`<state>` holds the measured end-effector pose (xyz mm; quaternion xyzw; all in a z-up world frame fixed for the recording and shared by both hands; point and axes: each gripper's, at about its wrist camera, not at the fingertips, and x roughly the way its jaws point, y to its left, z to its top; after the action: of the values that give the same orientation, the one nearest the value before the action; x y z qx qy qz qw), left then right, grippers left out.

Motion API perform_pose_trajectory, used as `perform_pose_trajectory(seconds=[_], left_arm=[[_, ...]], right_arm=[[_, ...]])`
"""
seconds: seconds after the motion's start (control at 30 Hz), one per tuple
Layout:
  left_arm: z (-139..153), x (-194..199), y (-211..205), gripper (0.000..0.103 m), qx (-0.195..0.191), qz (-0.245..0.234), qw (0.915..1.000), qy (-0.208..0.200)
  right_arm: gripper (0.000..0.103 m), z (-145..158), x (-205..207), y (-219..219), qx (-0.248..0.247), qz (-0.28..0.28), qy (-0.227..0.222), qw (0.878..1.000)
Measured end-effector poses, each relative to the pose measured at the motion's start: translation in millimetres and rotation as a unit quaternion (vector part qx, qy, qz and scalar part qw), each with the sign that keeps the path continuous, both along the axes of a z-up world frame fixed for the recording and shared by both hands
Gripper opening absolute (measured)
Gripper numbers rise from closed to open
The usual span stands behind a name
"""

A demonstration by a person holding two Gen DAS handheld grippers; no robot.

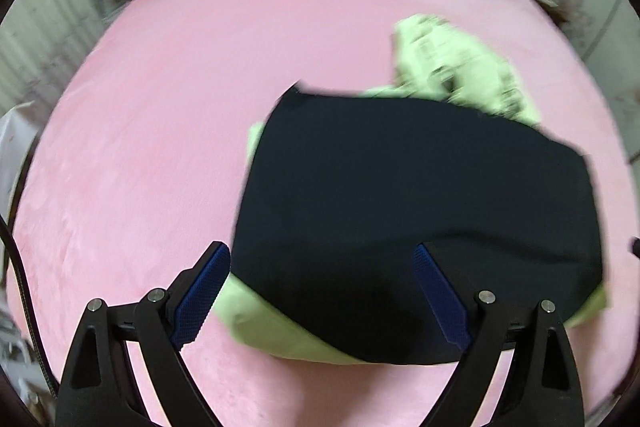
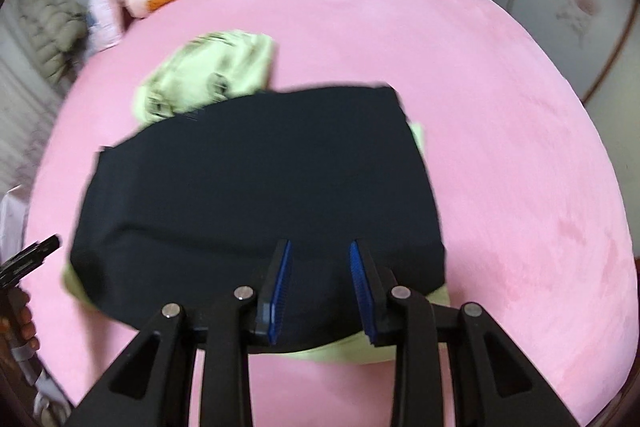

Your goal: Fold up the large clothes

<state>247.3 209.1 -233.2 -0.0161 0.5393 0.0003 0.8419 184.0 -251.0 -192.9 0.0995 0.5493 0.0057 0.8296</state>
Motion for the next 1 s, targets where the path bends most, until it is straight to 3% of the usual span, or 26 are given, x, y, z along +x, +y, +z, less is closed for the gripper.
perform_pose_trajectory(seconds=[0.13, 0.23, 0.4, 0.5, 0.67, 0.8, 0.87, 0.97, 1.0], left_arm=[[59, 24, -11, 0.094, -0.025, -0.024, 0.9989, -0.033], [99, 45, -19, 0.102, -0.036, -0.026, 0.9973, -0.058], [145, 85, -43, 0.102, -0.034, -0.048, 0.9940, -0.092], [154, 113, -59, 0.102, -0.021, -0.063, 0.9921, -0.107], [131, 176, -82, 0.102, 0.002, -0.077, 0.9893, -0.124], [76, 241, -101, 0.102, 0.070, -0.098, 0.9862, -0.114], [36, 275, -105, 0.102, 0.090, -0.109, 0.9867, -0.079], [-13, 313, -99, 0.099, 0.065, -0.091, 0.9932, -0.032], [-27, 324, -95, 0.099, 0.040, -0.084, 0.9954, -0.022]], right_arm=[[0.030, 45, 32, 15, 0.028, 0.031, -0.005, 0.999], [0.030, 86, 56, 23, 0.017, 0.049, -0.027, 0.998], [0.030, 141, 106, 27, -0.004, 0.069, -0.079, 0.994], [0.030, 161, 138, 28, -0.002, 0.067, -0.099, 0.993], [0.030, 146, 196, 27, 0.028, 0.055, -0.110, 0.992], [0.030, 96, 255, 24, 0.075, 0.031, -0.085, 0.993], [0.030, 64, 277, 25, 0.096, 0.022, -0.068, 0.993], [0.030, 10, 309, 25, 0.103, 0.009, -0.035, 0.994], [0.030, -7, 317, 25, 0.103, 0.002, -0.023, 0.994]])
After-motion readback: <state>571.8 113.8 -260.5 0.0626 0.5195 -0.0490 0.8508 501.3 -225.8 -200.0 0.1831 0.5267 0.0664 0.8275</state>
